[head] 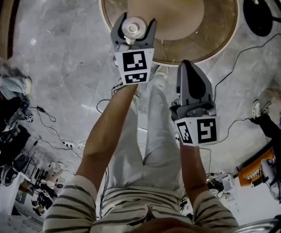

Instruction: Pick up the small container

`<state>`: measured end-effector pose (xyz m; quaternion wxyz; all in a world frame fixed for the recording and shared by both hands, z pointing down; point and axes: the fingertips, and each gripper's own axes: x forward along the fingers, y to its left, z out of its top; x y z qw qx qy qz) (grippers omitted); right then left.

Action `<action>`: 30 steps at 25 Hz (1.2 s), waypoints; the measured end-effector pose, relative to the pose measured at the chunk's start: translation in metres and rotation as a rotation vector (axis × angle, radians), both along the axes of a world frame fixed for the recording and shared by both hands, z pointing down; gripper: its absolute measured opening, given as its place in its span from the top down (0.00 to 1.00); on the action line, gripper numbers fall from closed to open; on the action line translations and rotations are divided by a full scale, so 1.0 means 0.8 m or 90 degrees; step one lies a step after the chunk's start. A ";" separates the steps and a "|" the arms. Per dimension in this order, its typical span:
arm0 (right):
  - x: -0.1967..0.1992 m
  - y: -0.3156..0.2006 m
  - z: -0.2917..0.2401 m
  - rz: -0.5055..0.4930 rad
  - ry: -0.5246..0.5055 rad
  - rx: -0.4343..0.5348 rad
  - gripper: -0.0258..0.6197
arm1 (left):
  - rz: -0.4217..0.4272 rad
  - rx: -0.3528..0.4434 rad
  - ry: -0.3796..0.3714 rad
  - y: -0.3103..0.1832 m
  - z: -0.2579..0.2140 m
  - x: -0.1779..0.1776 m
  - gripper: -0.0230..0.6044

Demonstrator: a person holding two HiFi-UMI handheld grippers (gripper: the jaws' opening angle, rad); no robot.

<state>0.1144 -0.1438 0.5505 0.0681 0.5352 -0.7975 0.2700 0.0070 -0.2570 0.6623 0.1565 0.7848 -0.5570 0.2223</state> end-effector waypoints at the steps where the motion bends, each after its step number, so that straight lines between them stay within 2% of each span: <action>1: 0.000 0.002 -0.007 0.003 -0.002 0.000 0.95 | 0.001 0.000 0.000 0.003 -0.009 -0.001 0.44; 9: -0.010 0.009 -0.072 0.015 -0.002 0.034 0.94 | 0.029 0.018 0.019 0.016 -0.092 -0.001 0.44; 18: -0.008 0.029 -0.164 0.026 -0.002 0.078 0.94 | 0.042 0.075 0.033 0.037 -0.230 -0.004 0.44; 30: -0.003 0.066 -0.264 0.039 0.005 0.107 0.94 | 0.064 0.100 0.047 0.091 -0.367 -0.009 0.44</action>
